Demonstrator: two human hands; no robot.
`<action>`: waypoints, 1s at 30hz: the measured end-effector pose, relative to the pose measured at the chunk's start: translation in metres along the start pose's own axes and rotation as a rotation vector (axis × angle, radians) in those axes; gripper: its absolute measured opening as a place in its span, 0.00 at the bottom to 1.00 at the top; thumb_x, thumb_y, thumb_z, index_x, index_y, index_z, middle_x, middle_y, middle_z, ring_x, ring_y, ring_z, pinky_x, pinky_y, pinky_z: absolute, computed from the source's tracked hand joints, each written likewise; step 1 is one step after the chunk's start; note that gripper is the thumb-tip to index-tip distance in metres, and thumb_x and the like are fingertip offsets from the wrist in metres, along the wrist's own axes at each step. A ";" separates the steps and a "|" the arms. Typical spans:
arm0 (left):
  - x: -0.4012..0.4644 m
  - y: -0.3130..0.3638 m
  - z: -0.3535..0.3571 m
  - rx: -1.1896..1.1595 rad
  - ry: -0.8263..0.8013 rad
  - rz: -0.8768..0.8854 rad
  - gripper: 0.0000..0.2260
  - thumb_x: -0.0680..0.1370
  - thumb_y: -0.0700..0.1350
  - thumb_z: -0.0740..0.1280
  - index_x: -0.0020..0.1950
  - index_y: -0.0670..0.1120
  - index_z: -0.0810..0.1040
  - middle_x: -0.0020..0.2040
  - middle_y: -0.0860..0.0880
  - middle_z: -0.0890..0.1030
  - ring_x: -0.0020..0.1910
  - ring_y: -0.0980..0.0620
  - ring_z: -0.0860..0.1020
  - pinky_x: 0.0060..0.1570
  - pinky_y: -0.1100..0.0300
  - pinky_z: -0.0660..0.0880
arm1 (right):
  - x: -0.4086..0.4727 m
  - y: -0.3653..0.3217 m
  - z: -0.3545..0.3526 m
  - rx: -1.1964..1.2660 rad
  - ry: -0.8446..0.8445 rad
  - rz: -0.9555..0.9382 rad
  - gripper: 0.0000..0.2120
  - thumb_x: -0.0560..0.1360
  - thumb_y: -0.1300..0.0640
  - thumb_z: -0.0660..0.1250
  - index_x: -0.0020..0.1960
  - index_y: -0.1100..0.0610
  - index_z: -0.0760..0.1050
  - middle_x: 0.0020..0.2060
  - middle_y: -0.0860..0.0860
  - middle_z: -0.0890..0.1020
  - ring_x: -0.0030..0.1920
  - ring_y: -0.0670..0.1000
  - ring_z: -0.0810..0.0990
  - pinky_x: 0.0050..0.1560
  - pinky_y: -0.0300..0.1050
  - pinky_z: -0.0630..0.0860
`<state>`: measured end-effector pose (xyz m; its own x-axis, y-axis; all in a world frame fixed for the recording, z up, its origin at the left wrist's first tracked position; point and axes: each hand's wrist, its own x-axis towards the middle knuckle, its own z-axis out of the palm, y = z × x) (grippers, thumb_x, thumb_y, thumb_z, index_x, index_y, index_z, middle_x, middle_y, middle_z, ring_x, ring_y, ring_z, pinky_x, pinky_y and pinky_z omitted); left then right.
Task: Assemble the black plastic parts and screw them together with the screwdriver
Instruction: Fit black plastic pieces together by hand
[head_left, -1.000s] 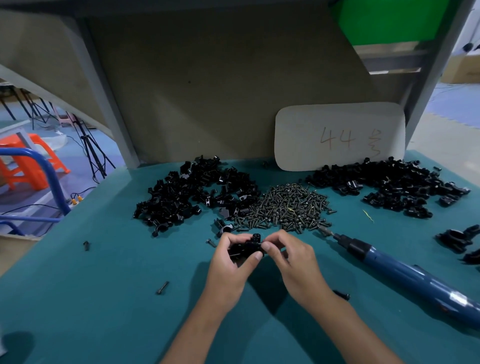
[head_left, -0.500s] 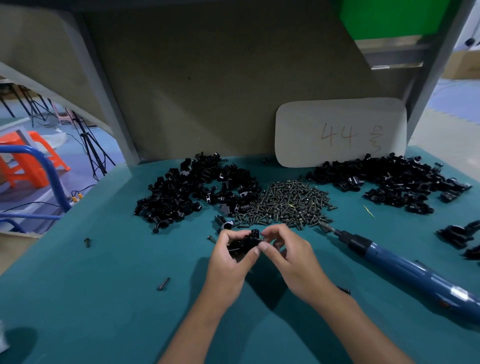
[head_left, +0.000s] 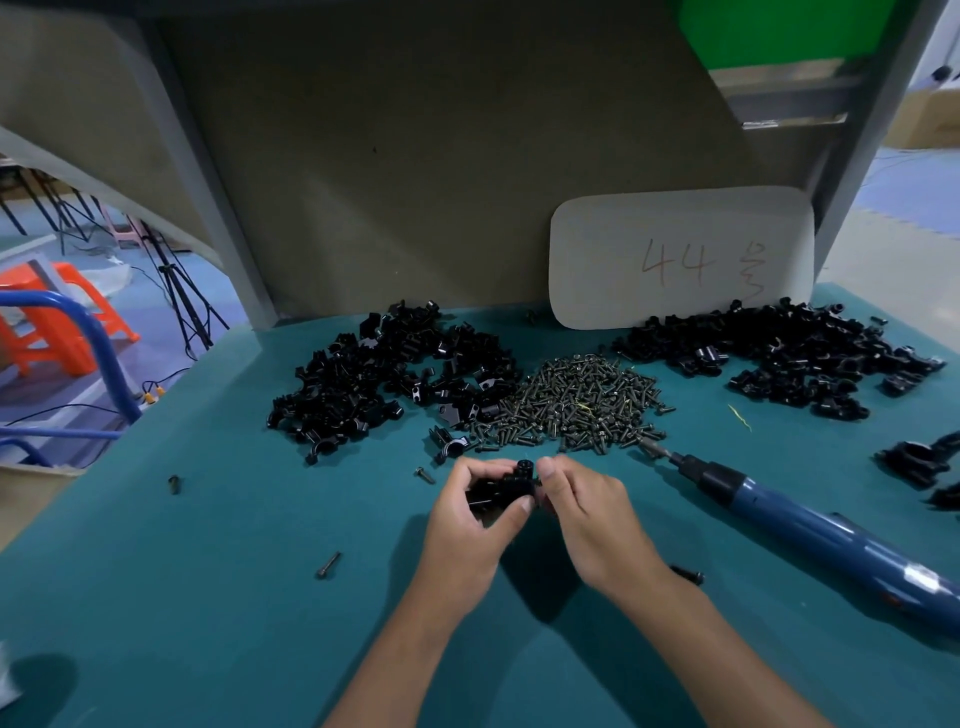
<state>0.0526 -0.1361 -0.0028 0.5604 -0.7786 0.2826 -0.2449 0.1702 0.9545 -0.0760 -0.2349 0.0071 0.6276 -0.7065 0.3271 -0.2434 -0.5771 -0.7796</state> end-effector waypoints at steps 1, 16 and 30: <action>0.000 -0.001 -0.001 -0.008 0.010 -0.008 0.13 0.70 0.52 0.76 0.51 0.61 0.77 0.56 0.55 0.83 0.56 0.54 0.82 0.56 0.54 0.80 | 0.000 -0.002 -0.002 0.039 0.016 0.000 0.24 0.79 0.29 0.48 0.39 0.45 0.70 0.37 0.39 0.77 0.37 0.43 0.74 0.37 0.35 0.67; 0.002 -0.003 -0.005 -0.037 0.028 -0.038 0.13 0.75 0.38 0.76 0.56 0.47 0.77 0.54 0.59 0.83 0.53 0.60 0.82 0.52 0.68 0.76 | 0.002 -0.007 -0.004 0.053 0.013 -0.079 0.05 0.81 0.57 0.68 0.50 0.47 0.76 0.43 0.41 0.79 0.47 0.43 0.77 0.44 0.30 0.70; 0.002 -0.001 -0.005 -0.032 0.002 -0.039 0.13 0.74 0.41 0.76 0.55 0.47 0.77 0.51 0.58 0.84 0.49 0.61 0.82 0.49 0.69 0.76 | -0.001 -0.008 -0.002 -0.013 0.076 -0.111 0.04 0.82 0.56 0.67 0.50 0.55 0.79 0.40 0.41 0.79 0.45 0.40 0.76 0.42 0.28 0.68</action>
<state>0.0580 -0.1344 -0.0025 0.5706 -0.7839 0.2448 -0.1975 0.1583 0.9674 -0.0761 -0.2299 0.0143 0.5933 -0.6667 0.4511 -0.1850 -0.6584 -0.7296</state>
